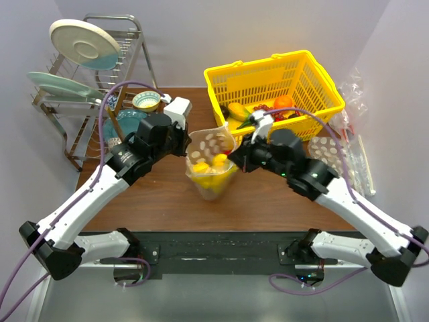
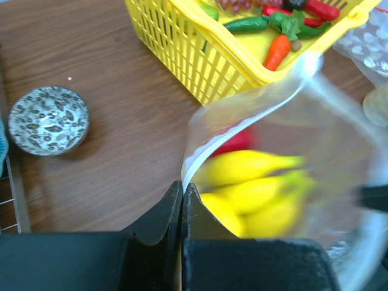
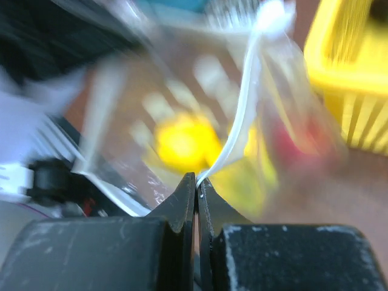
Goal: Place the food in the zip-top bag and seal the zipper
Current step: Adjust the zipper food storage bag at the center of the board.
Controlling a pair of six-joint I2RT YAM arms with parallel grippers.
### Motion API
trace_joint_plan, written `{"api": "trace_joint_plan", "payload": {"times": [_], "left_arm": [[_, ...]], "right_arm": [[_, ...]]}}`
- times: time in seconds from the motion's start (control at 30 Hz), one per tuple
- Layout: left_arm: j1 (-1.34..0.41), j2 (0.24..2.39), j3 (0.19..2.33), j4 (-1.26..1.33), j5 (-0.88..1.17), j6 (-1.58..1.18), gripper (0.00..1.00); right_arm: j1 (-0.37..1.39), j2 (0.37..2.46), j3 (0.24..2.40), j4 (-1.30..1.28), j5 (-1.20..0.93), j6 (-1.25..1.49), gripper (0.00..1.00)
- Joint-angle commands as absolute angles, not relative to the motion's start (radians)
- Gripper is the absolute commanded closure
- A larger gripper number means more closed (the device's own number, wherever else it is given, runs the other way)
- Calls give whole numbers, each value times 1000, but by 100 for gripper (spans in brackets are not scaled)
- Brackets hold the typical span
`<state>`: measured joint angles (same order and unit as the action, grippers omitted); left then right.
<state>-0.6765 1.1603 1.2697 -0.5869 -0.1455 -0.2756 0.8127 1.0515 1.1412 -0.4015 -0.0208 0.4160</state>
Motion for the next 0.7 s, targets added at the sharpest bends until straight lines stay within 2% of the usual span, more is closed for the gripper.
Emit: {"api": "trace_joint_plan", "payload": {"times": [0.0,0.1,0.17,0.2,0.33,0.47,0.67], "left_arm": [[-676,1127,1318,-589,-209,-253,100],[-676,1140,1261,-559,-186,-256,100],[-676,1141,1230,-537,-190,-258,100],[-676,1141,1206,-517,-196,-256,100],[-676,1143,1154,-476,-242,-239,100],[-675,1155,1117,-430,-219,-222,100],[-676,1147,1085,-365,-155,-153,100]], "right_arm": [[816,1097,1031,-379,-45,474,100],[816,1118,1026,-359,-46,483,100],[818,1165,1038,-368,-52,480,94],[818,1184,1058,-377,-66,474,80],[816,1242,1135,-433,-63,439,51],[815,1256,1250,-520,-2,379,50],[781,1302,1524,-652,166,243,57]]}}
